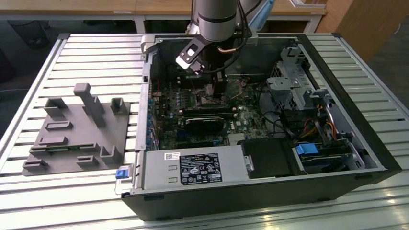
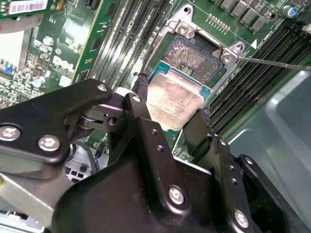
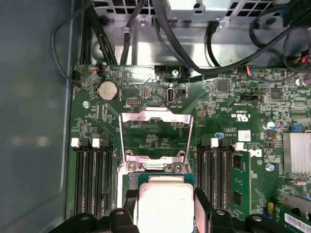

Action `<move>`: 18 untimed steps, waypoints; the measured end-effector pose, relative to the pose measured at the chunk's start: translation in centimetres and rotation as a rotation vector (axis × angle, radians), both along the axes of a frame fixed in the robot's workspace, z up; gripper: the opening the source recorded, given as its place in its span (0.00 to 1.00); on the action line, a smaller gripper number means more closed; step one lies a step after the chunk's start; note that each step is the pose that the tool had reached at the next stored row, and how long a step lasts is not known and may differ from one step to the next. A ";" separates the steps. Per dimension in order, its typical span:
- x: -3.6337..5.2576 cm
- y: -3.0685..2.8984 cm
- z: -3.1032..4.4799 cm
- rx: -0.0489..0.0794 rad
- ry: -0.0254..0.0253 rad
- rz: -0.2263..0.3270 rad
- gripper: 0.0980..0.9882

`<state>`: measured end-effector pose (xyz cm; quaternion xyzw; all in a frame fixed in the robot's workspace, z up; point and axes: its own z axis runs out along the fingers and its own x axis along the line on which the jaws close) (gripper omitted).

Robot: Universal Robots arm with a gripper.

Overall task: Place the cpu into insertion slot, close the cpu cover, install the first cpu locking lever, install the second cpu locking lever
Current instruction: 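Place the cpu into insertion slot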

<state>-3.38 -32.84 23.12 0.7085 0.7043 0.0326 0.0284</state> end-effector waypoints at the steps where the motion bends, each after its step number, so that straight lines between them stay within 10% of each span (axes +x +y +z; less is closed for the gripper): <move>1: -0.04 0.05 -0.13 0.000 0.0000 0.000 0.50; 18: -0.63 0.23 -1.51 0.000 0.0000 0.010 0.50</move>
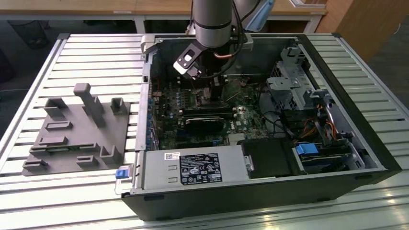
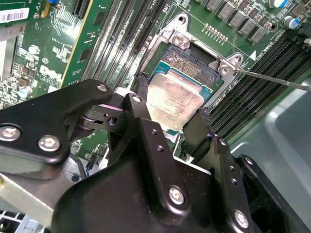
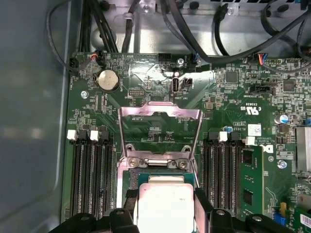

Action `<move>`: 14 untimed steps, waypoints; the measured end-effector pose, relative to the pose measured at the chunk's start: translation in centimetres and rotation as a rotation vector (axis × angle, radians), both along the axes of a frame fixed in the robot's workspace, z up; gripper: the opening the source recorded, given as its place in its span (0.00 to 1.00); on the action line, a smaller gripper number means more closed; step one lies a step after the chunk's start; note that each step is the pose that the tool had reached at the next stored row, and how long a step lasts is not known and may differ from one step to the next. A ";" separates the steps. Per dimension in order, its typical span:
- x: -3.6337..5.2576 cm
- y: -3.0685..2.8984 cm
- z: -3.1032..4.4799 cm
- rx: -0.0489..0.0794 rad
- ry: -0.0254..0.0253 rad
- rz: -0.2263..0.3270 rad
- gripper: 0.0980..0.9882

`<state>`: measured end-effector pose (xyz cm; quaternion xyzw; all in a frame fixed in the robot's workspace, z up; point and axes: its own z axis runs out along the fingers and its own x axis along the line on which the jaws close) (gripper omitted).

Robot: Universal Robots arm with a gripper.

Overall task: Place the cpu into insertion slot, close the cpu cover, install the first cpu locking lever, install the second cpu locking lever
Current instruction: 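Place the cpu into insertion slot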

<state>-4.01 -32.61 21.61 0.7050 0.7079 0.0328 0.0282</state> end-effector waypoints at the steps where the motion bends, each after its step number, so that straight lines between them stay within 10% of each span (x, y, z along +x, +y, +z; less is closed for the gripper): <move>1: -0.01 0.04 -0.05 0.000 0.0001 0.000 0.50; 14: -0.24 0.32 -1.07 0.000 0.0001 0.008 0.50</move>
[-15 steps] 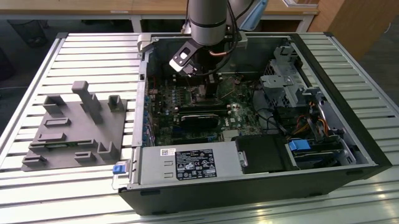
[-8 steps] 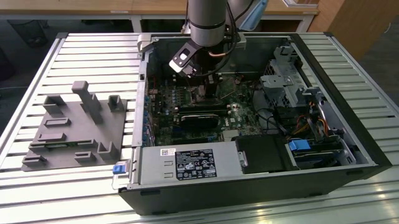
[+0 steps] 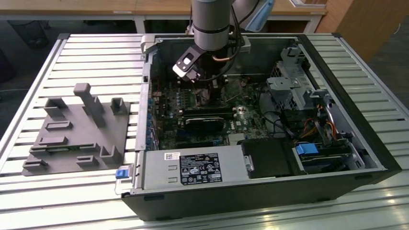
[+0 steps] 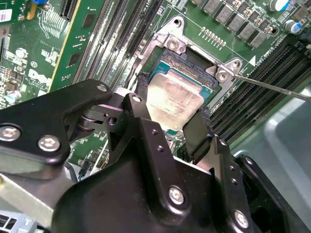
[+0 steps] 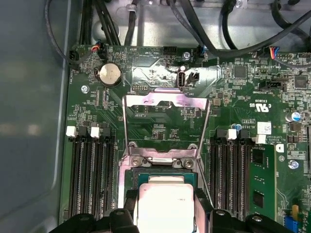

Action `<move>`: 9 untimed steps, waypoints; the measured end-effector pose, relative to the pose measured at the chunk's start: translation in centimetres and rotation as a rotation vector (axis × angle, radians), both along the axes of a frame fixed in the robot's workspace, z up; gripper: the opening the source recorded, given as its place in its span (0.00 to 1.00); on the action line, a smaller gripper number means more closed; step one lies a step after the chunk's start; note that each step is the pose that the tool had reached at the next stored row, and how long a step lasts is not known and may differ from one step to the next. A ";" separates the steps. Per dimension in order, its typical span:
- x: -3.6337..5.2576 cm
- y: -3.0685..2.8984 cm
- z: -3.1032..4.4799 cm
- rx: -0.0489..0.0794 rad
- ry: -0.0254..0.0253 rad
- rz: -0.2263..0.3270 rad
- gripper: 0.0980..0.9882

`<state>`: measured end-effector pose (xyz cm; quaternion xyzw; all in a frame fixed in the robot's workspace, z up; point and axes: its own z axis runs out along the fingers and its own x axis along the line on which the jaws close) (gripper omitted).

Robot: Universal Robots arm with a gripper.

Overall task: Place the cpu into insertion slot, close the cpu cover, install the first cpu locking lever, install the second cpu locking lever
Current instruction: 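Place the cpu into insertion slot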

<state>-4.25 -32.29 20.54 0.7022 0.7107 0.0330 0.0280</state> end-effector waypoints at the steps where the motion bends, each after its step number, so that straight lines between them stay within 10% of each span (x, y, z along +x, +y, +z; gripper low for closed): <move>1: 0.00 0.01 -0.11 0.000 0.0001 0.000 0.50; 9: -0.10 0.07 -0.58 -0.001 0.0003 -0.001 0.50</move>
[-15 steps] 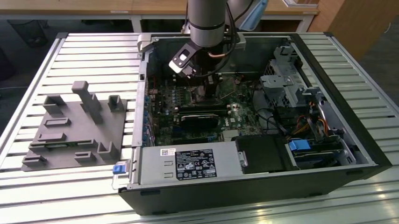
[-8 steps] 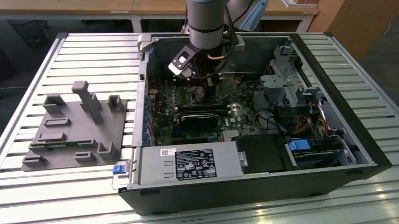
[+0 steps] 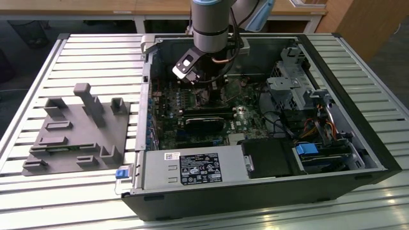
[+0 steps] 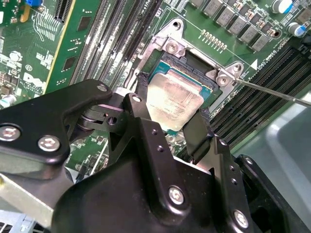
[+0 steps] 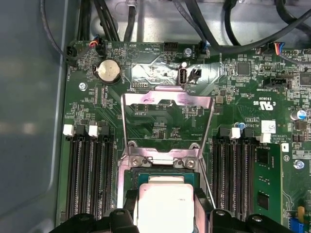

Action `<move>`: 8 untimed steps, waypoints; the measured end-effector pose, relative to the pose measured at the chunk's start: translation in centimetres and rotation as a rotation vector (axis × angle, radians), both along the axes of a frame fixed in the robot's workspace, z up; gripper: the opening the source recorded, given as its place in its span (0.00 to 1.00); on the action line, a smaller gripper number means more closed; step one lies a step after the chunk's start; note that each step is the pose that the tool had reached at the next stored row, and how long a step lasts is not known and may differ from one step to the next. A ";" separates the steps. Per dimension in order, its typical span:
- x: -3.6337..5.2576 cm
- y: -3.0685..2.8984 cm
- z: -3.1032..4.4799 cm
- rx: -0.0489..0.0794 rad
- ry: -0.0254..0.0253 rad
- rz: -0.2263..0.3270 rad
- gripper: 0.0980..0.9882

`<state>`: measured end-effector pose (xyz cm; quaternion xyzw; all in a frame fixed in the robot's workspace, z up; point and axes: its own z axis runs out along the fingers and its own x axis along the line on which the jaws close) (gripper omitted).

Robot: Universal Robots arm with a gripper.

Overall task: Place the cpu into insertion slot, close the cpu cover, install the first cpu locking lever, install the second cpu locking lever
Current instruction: 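Place the cpu into insertion slot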

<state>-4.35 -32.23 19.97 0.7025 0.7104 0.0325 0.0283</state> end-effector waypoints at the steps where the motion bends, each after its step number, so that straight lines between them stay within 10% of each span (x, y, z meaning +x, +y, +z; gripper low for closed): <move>1: 0.00 0.01 -0.05 0.000 0.0000 0.000 0.50; 8: -0.01 0.10 -0.31 0.000 0.0001 -0.001 0.50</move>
